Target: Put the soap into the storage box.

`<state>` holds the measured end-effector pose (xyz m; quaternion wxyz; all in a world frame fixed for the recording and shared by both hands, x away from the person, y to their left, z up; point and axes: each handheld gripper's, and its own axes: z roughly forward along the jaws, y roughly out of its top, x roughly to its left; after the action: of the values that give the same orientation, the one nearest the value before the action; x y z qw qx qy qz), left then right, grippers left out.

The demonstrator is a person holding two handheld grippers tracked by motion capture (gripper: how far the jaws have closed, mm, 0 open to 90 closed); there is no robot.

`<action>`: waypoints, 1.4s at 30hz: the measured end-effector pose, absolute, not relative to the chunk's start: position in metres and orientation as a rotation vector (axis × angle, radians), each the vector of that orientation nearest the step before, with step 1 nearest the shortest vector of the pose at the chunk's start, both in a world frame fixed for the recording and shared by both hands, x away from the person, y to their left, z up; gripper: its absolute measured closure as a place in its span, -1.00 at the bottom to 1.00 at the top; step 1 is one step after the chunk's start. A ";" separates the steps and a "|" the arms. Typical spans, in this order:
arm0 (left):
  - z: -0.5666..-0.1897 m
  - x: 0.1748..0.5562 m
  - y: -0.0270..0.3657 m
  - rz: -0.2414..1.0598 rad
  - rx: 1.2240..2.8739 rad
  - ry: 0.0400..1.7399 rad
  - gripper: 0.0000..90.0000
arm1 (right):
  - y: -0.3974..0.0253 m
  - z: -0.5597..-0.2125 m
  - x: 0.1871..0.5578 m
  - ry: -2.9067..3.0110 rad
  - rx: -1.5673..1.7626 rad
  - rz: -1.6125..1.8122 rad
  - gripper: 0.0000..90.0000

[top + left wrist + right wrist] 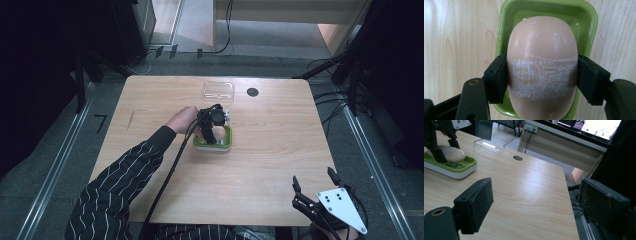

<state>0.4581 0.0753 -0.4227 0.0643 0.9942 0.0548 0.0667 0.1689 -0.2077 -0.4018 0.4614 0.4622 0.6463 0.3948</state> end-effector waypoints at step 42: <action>-0.436 0.465 0.074 0.200 3.004 0.262 -0.26 | -0.208 -0.402 0.169 1.588 1.133 0.972 -0.70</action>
<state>0.4650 0.0736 -0.4358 0.0596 0.9923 0.0865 0.0661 0.1688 -0.2079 -0.4017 0.4625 0.4610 0.6460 0.3953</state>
